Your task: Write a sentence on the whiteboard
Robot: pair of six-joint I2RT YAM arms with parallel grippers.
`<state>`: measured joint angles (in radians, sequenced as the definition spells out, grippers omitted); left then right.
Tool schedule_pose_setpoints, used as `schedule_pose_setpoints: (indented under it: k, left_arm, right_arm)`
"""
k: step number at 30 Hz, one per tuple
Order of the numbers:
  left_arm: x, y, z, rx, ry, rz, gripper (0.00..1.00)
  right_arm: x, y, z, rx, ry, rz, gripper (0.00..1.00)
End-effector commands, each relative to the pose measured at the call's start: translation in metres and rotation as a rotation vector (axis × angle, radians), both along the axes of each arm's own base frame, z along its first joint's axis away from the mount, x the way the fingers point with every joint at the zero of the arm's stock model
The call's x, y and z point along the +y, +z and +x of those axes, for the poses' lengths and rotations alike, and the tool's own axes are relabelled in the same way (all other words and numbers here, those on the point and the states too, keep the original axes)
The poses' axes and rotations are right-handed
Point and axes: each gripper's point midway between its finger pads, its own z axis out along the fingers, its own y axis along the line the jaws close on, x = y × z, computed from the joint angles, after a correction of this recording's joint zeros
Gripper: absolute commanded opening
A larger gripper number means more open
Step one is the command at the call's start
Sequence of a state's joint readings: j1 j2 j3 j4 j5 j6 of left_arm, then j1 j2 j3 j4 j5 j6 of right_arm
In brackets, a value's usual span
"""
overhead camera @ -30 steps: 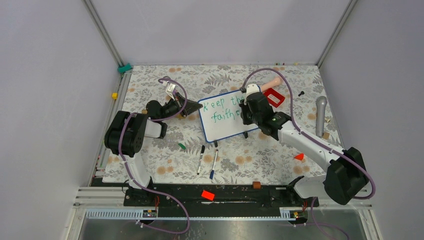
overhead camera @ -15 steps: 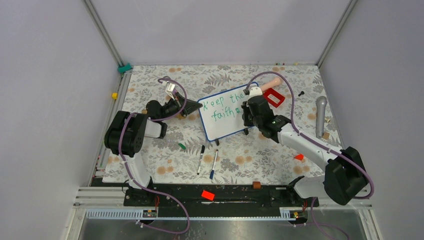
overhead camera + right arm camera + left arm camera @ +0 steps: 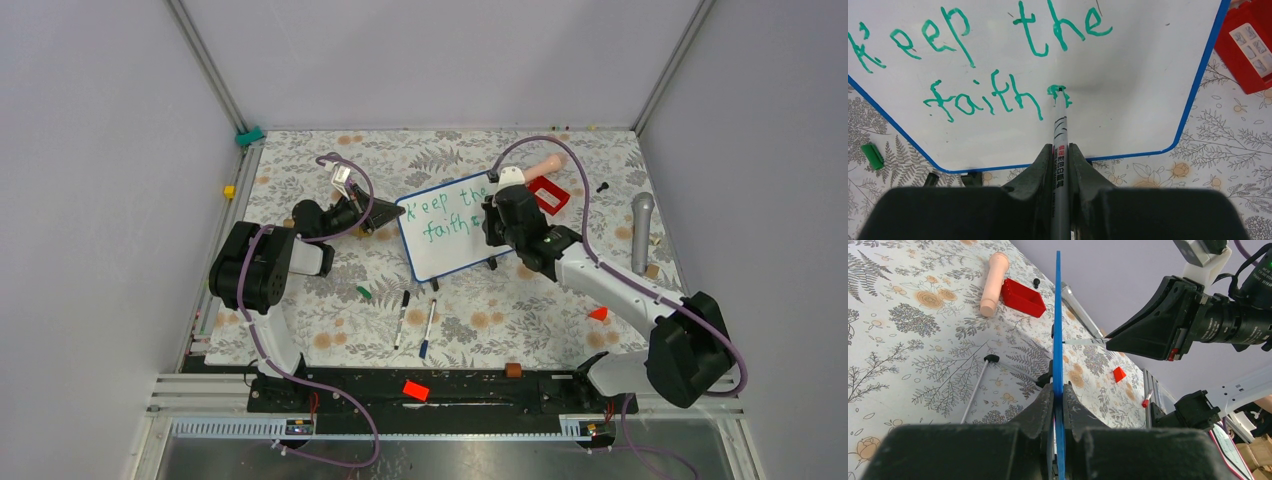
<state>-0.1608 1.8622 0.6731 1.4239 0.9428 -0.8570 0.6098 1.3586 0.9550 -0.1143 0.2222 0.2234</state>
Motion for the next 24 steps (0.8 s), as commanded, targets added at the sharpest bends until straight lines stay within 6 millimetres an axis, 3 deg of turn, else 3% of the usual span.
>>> schedule_pose_setpoints:
  k: [1,5,9,14,24]
  left_arm:
    - [-0.007,0.010,-0.009,-0.116,-0.072,0.023,0.00]
    - [-0.008,0.009,-0.008,-0.108,-0.078,0.022,0.00]
    - [-0.007,0.010,-0.008,-0.116,-0.075,0.023,0.00]
    - [-0.013,0.006,-0.003,-0.097,-0.153,0.027,0.00]
    - [-0.016,0.009,0.002,-0.085,-0.216,0.024,0.00]
  right_arm:
    - [-0.003,0.011,0.003,-0.041,-0.019,0.029,0.00]
    - [-0.007,0.039,0.005,-0.053,-0.005,-0.014,0.00]
    - [-0.010,0.058,-0.012,-0.085,0.025,0.037,0.00]
    - [-0.030,0.077,-0.032,-0.129,0.019,0.021,0.00]
    - [-0.042,0.049,-0.043,-0.112,-0.016,0.020,0.00]
